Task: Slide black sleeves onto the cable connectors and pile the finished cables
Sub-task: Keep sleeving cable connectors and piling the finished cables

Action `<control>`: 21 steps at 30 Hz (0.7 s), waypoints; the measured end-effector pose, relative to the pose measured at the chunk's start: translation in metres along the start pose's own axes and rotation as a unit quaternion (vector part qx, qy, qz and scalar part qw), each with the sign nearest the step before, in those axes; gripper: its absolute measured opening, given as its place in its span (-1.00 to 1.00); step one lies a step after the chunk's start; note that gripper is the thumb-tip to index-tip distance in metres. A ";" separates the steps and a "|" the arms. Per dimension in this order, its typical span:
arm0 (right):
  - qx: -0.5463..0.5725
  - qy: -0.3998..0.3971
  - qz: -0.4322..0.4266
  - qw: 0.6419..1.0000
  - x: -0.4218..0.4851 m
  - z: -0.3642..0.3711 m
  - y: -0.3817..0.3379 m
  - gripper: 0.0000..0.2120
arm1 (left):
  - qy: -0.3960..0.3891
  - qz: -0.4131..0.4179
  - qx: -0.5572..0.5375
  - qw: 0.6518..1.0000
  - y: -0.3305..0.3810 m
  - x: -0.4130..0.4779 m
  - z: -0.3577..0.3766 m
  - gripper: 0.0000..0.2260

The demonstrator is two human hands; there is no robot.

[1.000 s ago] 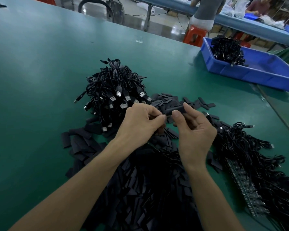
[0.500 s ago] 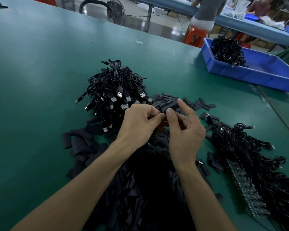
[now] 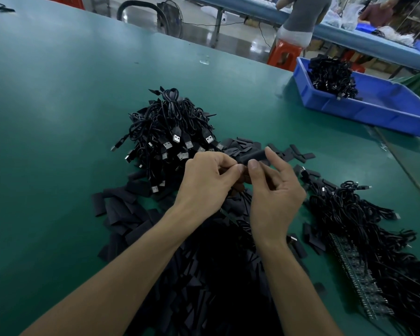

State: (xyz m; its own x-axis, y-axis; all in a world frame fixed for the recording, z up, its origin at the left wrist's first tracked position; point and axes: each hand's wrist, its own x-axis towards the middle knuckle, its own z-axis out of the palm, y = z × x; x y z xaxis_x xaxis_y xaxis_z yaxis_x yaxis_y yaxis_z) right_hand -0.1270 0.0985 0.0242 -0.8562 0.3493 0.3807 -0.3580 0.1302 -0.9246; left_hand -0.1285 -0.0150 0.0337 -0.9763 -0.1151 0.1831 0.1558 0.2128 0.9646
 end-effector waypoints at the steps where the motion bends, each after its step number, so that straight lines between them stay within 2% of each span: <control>1: 0.010 0.004 0.005 1.000 -0.001 0.001 0.001 -0.69 | 0.000 -0.001 0.000 1.000 0.000 0.000 0.000 -0.89; 6: 0.028 0.015 0.006 0.999 -0.006 0.007 -0.001 -0.64 | 0.019 0.006 -0.003 1.000 0.000 -0.001 0.000 -0.89; 13: 0.051 -0.025 0.015 0.998 -0.001 0.009 -0.006 -0.64 | 0.041 0.021 -0.002 0.999 0.000 0.001 0.001 -0.89; 16: 0.047 -0.078 0.004 0.996 0.007 0.000 -0.007 -0.61 | 0.021 0.020 -0.008 1.000 0.001 0.001 -0.001 -0.90; 19: 0.001 -0.174 -0.029 0.984 0.023 -0.015 -0.009 -0.53 | -0.020 0.026 0.006 0.999 0.002 0.003 -0.008 -0.88; 21: -0.065 -0.237 -0.058 0.968 0.035 -0.024 -0.010 -0.60 | -0.044 0.029 0.020 0.998 0.002 0.006 -0.013 -0.89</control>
State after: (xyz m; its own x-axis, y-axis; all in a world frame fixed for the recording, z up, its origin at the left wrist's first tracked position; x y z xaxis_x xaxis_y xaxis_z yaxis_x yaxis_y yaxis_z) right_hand -0.1441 0.1321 0.0464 -0.8984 -0.1362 0.4176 -0.4392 0.2694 -0.8570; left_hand -0.1316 -0.0283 0.0393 -0.9757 -0.0167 0.2185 0.2071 0.2558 0.9443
